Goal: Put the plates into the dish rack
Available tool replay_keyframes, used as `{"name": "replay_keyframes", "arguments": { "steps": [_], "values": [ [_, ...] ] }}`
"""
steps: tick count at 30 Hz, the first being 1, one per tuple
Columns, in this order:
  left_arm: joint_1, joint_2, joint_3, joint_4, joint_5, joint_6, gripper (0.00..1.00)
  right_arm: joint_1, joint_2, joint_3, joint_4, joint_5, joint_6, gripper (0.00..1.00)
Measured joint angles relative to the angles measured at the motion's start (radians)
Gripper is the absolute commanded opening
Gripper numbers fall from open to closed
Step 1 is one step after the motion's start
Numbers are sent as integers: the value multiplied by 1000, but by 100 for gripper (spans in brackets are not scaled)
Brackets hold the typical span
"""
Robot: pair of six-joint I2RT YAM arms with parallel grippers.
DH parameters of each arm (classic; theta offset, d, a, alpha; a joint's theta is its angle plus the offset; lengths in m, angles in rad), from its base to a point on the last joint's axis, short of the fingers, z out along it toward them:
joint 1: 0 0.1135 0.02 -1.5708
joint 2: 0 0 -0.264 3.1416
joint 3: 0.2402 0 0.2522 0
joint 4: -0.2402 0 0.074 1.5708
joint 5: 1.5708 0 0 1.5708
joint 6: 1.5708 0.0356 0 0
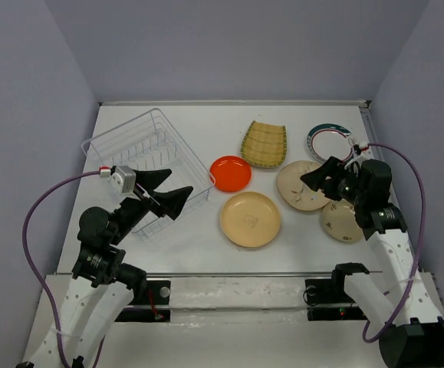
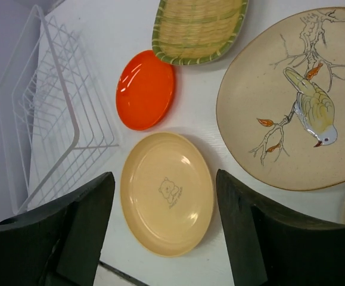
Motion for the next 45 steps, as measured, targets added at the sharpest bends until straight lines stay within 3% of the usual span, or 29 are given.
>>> {"name": "replay_keyframes", "arguments": {
  "steps": [5, 10, 16, 29, 45],
  "values": [
    [0, 0, 0, 0, 25, 8, 99, 0, 30, -27, 94, 50, 98, 56],
    [0, 0, 0, 0, 33, 18, 99, 0, 172, -13, 214, 73, 199, 42],
    [0, -13, 0, 0, 43, 18, 99, -66, 351, 47, 274, 224, 253, 55],
    [-48, -58, 2, -9, 30, 31, 99, -396, 771, 193, 417, 288, 295, 56],
    [-62, -63, 8, -14, -7, 37, 99, -408, 1127, 301, 561, 277, 367, 48]
  ]
}}
